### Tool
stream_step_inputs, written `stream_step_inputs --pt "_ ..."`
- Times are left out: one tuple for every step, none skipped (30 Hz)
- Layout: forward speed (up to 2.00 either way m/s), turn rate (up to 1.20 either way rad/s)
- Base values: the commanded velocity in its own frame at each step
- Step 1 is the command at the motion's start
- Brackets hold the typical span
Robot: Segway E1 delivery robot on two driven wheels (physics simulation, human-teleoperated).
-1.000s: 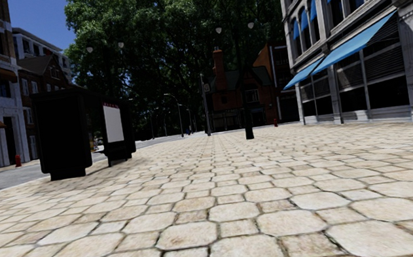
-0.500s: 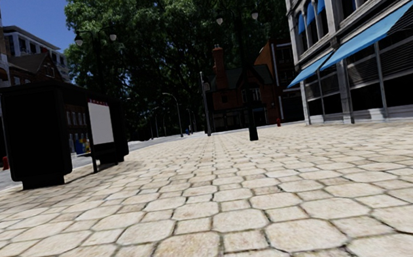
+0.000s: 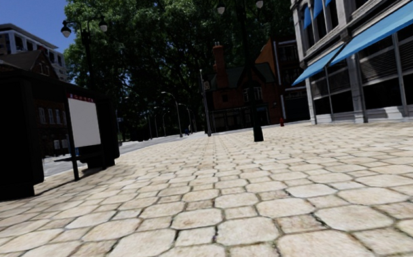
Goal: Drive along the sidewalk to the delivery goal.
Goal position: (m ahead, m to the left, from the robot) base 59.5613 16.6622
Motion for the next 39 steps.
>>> stream_step_inputs --pt "2.00 0.00" --pt "2.00 0.00" --pt "2.00 0.00" --pt "2.00 0.00" --pt "2.00 0.01" --pt "2.00 0.01" --pt "2.00 0.02" --pt "2.00 0.02" --pt "2.00 0.06" --pt "2.00 0.14" --pt "2.00 0.22" --pt "2.00 0.22" --pt "2.00 0.25" --pt "2.00 0.26" --pt "2.00 0.26" --pt "2.00 0.26" --pt "2.00 0.26" --pt "2.00 0.00" --pt "2.00 0.00" --pt "2.00 0.00" --pt "2.00 0.00" --pt "2.00 0.00" --pt "2.00 0.00" --pt "2.00 0.00" --pt "2.00 0.00" --pt "2.00 0.00" --pt "2.00 0.00" --pt "2.00 0.00" --pt "2.00 0.00" --pt "2.00 0.00" --pt "2.00 0.00" --pt "2.00 0.00" --pt "2.00 0.00" --pt "2.00 0.00" --pt "2.00 0.00" --pt "2.00 0.00" --pt "2.00 0.00" --pt "2.00 0.00" --pt "2.00 0.00"
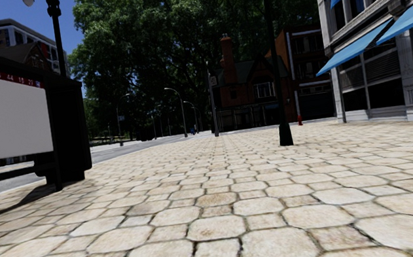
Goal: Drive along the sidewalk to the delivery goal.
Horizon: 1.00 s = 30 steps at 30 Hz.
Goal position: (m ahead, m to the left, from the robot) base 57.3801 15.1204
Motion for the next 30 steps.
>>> stream_step_inputs --pt "2.00 0.00" --pt "2.00 0.00" --pt "2.00 0.00" --pt "2.00 0.00" --pt "2.00 0.00" --pt "2.00 0.00" --pt "2.00 0.00" --pt "2.00 0.00" --pt "2.00 0.00" --pt "2.00 0.00" --pt "2.00 0.04" --pt "2.00 0.09" --pt "2.00 0.09" --pt "2.00 0.11" --pt "2.00 0.12" --pt "2.00 0.12" --pt "2.00 0.12" --pt "2.00 0.12" --pt "2.00 0.07" --pt "2.00 0.00" --pt "2.00 0.00" --pt "2.00 0.00" --pt "2.00 0.00" --pt "2.00 0.00" --pt "2.00 0.00" --pt "2.00 0.00" --pt "2.00 0.00" --pt "2.00 0.00" --pt "2.00 0.00" --pt "2.00 0.00"
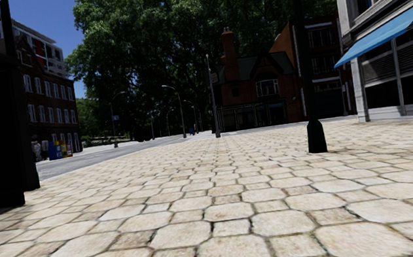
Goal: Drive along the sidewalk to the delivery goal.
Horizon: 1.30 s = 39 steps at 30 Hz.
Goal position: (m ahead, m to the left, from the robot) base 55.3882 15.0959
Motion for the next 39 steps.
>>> stream_step_inputs --pt "2.00 0.00" --pt "2.00 0.00" --pt "2.00 0.00" --pt "2.00 0.00" --pt "2.00 0.00" --pt "2.00 0.00" --pt "2.00 0.00" --pt "2.00 0.00" --pt "2.00 0.00" --pt "2.00 0.00" --pt "2.00 0.00" --pt "2.00 0.00" --pt "2.00 0.00" --pt "2.00 0.00" --pt "2.00 0.00" --pt "2.00 0.00" --pt "2.00 0.00" --pt "2.00 0.00" --pt "2.00 0.00" --pt "2.00 0.00" --pt "2.00 0.00" --pt "2.00 0.00" --pt "2.00 0.00" --pt "2.00 0.00" --pt "2.00 0.00" --pt "2.00 0.00" --pt "2.00 0.00" --pt "2.00 0.00" --pt "2.00 0.00" --pt "2.00 0.00" --pt "2.00 0.00" --pt "2.00 0.00" --pt "2.00 0.00" --pt "2.00 0.00" --pt "2.00 0.00" --pt "2.00 0.00" --pt "2.00 0.00" --pt "2.00 0.00" --pt "2.00 0.00"
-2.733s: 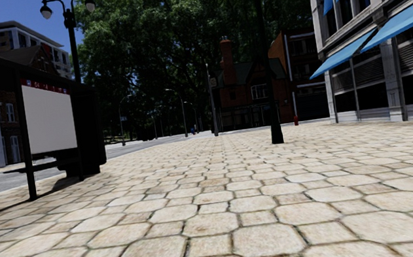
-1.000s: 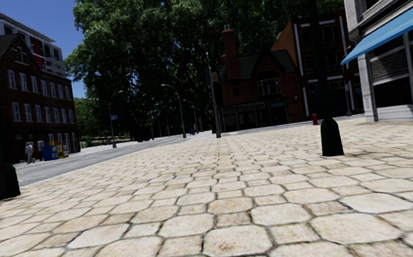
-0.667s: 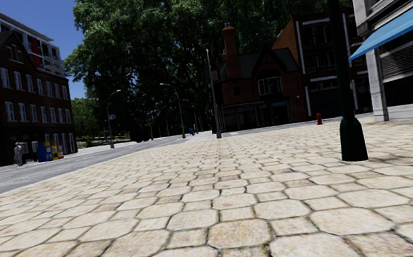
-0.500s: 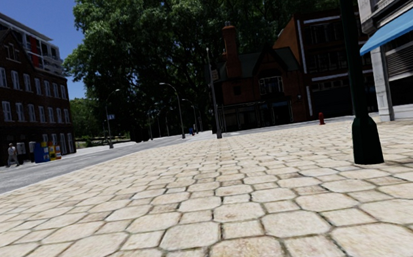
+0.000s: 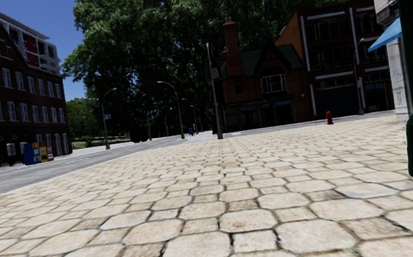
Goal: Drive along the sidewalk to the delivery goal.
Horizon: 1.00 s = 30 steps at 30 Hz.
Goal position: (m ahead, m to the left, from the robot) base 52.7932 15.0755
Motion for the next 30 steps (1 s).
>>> stream_step_inputs --pt "2.00 0.00" --pt "2.00 0.00" --pt "2.00 0.00" --pt "2.00 0.00" --pt "2.00 0.00" --pt "2.00 0.00" --pt "2.00 0.00" --pt "2.00 0.00" --pt "2.00 0.00" --pt "2.00 0.00" --pt "2.00 0.00" --pt "2.00 0.00" --pt "2.00 0.00" --pt "2.00 0.00" --pt "2.00 0.00" --pt "2.00 0.00" --pt "2.00 0.00" --pt "2.00 0.00" --pt "2.00 0.00" --pt "2.00 0.00" --pt "2.00 0.00" --pt "2.00 0.00" --pt "2.00 0.00" --pt "2.00 0.00" --pt "2.00 0.00" --pt "2.00 0.00" --pt "2.00 0.00" --pt "2.00 0.00" --pt "2.00 0.00" --pt "2.00 0.00"
